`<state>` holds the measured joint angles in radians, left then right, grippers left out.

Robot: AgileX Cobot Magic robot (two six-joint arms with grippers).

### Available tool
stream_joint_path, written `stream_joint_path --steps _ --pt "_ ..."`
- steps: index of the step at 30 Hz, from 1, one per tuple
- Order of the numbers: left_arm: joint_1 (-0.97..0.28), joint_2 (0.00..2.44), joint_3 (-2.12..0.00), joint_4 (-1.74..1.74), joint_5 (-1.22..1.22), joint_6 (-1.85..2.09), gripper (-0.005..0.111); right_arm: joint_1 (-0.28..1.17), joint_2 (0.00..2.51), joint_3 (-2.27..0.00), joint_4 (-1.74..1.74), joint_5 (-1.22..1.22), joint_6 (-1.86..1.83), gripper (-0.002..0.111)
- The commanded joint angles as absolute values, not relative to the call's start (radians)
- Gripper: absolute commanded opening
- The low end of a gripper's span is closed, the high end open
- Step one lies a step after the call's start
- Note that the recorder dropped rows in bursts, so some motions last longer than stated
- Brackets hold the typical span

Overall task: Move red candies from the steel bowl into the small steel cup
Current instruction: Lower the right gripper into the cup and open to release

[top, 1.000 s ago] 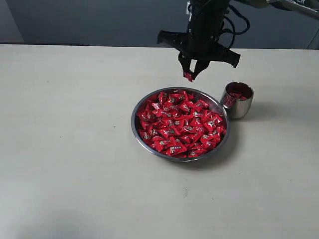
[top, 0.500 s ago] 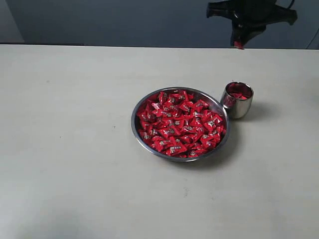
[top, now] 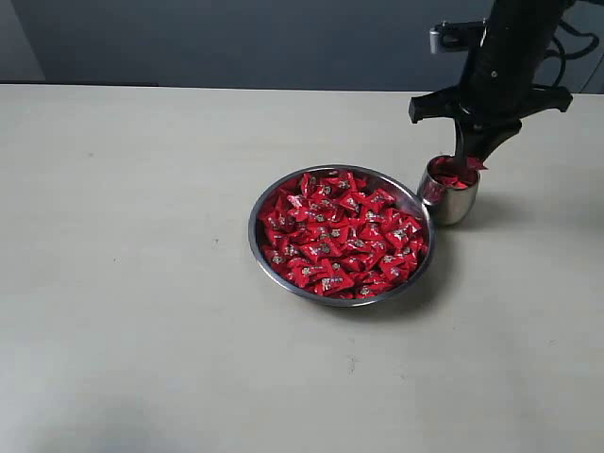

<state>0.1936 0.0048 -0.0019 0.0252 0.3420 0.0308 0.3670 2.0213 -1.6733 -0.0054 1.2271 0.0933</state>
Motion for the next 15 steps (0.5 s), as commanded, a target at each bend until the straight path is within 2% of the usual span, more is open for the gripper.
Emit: stream_joint_path --steps 1,15 --pt "0.187 0.0 0.0 0.027 0.334 0.029 0.0 0.361 2.017 -1.659 -0.017 1.221 0.076 -0.001" --pt "0.187 0.0 0.0 0.027 0.334 0.029 0.0 0.361 2.086 -1.659 -0.015 1.117 0.052 -0.001"
